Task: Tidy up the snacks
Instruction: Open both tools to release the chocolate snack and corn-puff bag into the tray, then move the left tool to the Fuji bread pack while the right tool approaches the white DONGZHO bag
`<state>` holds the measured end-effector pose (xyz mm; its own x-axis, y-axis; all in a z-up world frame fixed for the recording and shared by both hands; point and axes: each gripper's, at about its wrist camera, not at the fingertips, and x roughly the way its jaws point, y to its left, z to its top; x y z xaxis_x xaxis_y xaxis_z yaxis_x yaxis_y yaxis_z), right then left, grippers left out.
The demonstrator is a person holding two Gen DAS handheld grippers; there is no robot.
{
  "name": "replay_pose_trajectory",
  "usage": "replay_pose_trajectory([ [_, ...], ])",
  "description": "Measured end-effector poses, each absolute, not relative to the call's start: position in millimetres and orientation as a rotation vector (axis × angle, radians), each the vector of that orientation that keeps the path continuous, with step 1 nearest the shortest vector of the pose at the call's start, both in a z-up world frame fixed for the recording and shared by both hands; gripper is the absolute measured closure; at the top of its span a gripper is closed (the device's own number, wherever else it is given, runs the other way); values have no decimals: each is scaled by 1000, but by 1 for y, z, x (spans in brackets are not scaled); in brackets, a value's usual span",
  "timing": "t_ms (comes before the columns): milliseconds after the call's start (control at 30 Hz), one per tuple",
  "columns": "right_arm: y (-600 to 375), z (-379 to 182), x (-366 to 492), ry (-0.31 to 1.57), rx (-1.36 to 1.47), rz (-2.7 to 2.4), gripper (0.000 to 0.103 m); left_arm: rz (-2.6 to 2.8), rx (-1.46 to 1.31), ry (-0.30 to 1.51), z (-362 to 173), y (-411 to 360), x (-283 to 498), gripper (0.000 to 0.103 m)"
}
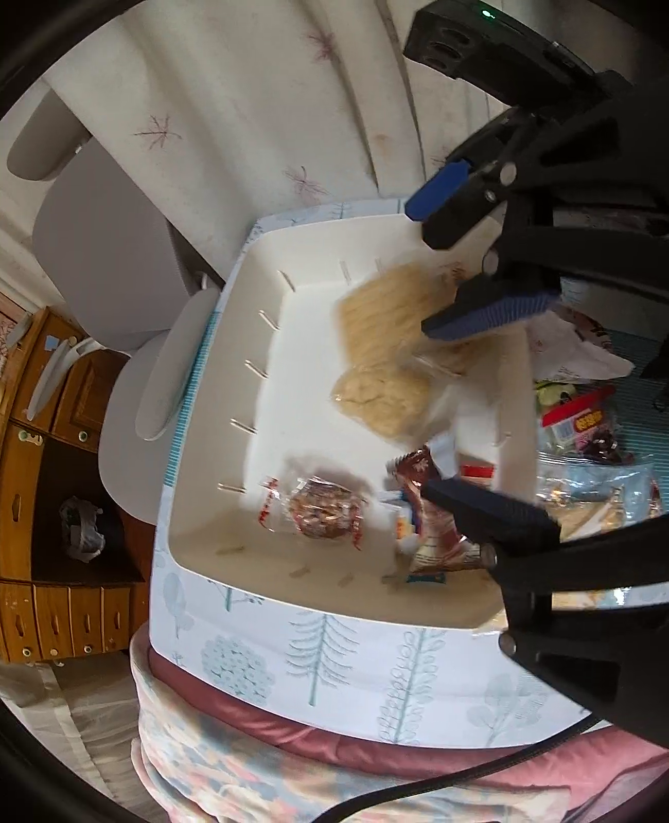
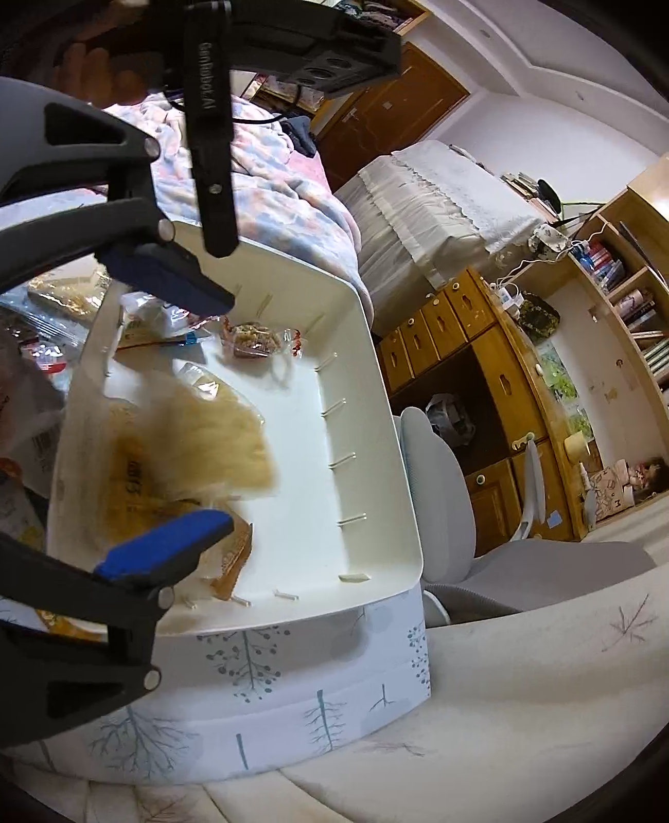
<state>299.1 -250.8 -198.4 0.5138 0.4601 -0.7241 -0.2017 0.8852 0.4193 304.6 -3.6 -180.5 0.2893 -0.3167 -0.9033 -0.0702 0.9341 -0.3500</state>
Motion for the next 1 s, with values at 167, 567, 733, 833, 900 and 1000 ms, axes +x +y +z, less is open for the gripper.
replay_pose_trajectory([
  [167,-257,-195,292,973,334,421,23,-148,-341,1283,-171,-7,282,37],
  [567,-275,-176,256,985,337,480,16,-58,-410,1237,-147,-3,206,31],
  [733,-282,-179,242,1018,336,498,16,1,-441,1238,-147,4,170,29],
  [833,-284,-184,234,1041,335,516,16,33,-451,1240,-149,9,152,28],
  [900,-284,-189,230,1064,328,517,16,51,-450,1250,-149,13,140,27],
  [1000,-285,-196,225,1111,323,516,16,64,-447,1252,-148,19,126,21],
])
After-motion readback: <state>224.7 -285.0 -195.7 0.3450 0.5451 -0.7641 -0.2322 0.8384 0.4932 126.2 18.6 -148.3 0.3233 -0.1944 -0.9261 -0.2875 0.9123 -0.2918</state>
